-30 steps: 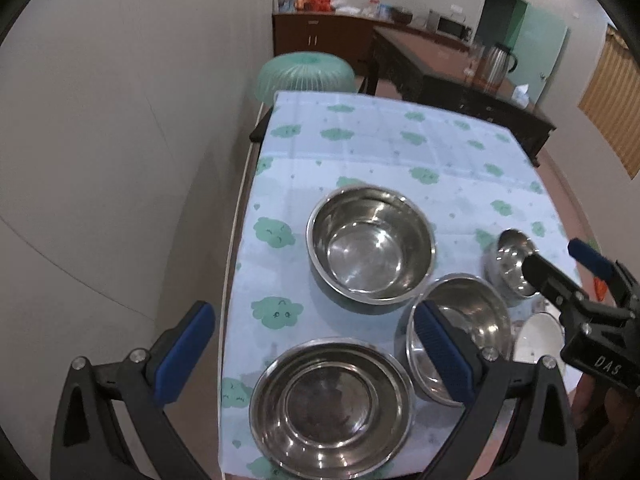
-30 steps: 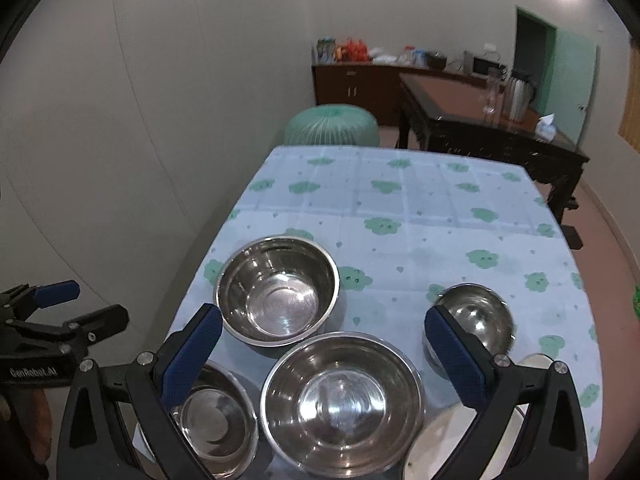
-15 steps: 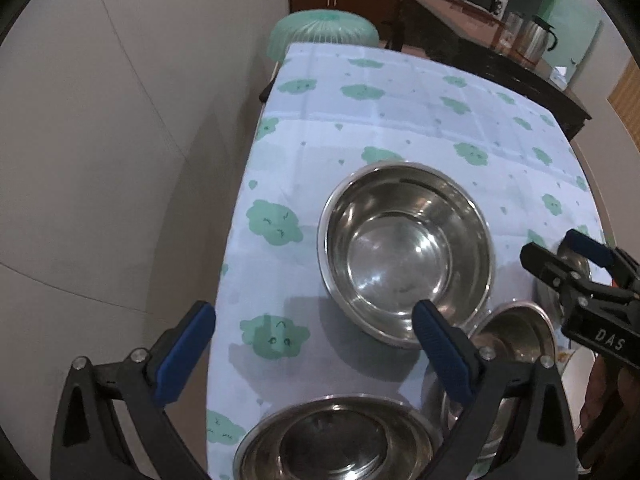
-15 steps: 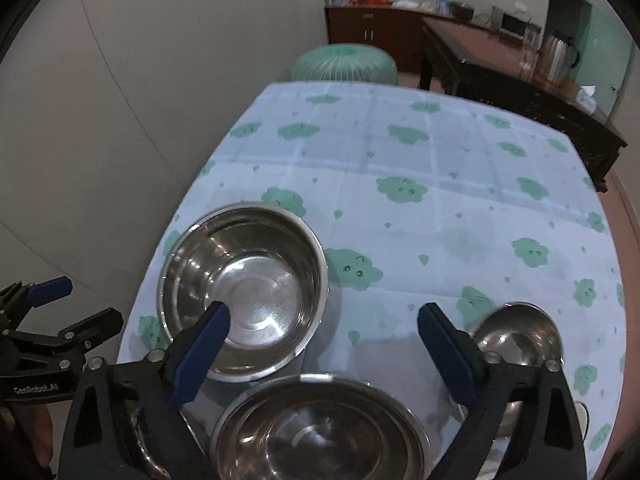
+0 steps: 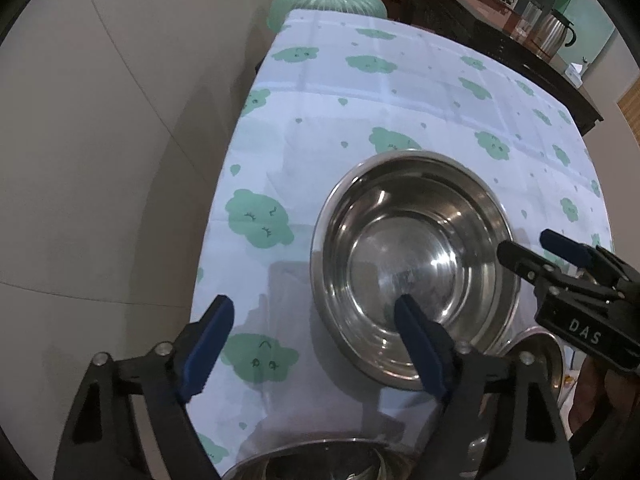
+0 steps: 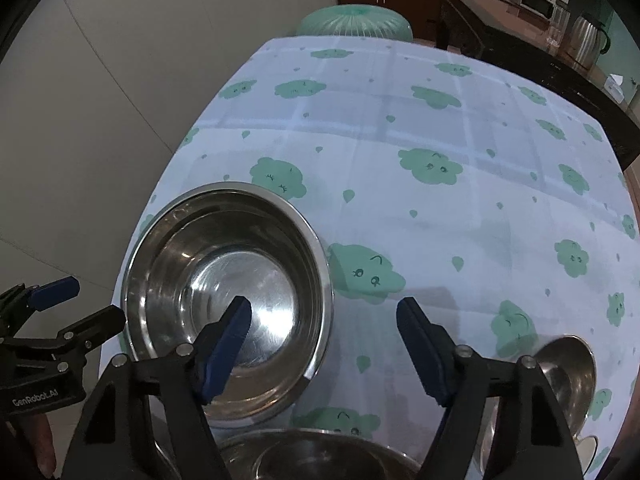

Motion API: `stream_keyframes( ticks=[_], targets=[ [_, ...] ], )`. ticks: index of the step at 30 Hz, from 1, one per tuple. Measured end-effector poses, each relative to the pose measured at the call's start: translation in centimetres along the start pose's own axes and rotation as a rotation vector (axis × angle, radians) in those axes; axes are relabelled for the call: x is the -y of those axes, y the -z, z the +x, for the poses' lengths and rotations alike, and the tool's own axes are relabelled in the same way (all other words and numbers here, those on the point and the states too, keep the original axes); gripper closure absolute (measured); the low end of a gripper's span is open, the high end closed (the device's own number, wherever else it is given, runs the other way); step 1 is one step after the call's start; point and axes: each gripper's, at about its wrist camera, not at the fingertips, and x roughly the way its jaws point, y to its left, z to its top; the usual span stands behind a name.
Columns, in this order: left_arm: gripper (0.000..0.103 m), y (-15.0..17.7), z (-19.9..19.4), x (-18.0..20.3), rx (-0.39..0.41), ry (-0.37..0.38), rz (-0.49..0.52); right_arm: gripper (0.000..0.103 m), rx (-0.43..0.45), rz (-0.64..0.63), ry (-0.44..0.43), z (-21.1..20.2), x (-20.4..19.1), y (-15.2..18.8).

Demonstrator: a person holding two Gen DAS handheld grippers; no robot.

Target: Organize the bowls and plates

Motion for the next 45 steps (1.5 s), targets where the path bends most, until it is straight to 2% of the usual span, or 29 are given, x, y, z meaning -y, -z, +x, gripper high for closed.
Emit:
stream_keyframes(
  ticks=[2,5,8,10,11,12,17,20,26,45],
  targets=[
    [0.029,-0.2,0.6,0.1,-0.015,0.004,0.000,0.037,-0.021,0.001,-0.009,0.6,0.0,-0.1],
    [0.044,-0.2,1.2,0.4,-0.034,0.013,0.004,0.044,-0.046,0.006,-0.012,1.5,0.2,-0.3],
    [0.052,-0.3,2.0,0.7,-0.051,0.012,0.008,0.049,-0.069,0.010,-0.018,2.2,0.2,-0.1],
    [0.057,-0.3,2.4,0.6,-0.062,0.009,0.006,0.058,-0.084,0.009,-0.027,2.6,0.2,0.0],
    [0.063,-0.2,2.6,0.6,-0.070,0.013,0.002,0.062,-0.094,0.011,-0.030,2.9,0.2,0.0],
    [0.070,-0.2,2.7,0.6,-0.075,0.016,0.000,0.066,-0.099,0.013,-0.031,3.1,0.3,0.0],
    [0.089,-0.1,3.2,0.8,-0.086,0.017,0.004,0.080,-0.113,0.015,-0.038,3.5,0.2,0.1],
    [0.089,0.0,3.3,0.9,-0.084,0.010,0.012,0.085,-0.128,0.013,-0.046,3.8,0.2,0.2],
    [0.090,-0.1,3.2,1.0,-0.078,-0.002,0.022,0.089,-0.131,0.019,-0.047,3.9,0.2,0.2],
    [0.090,0.1,1.1,0.5,-0.018,-0.017,0.029,0.089,-0.087,0.000,-0.061,1.7,-0.4,-0.1]
  ],
)
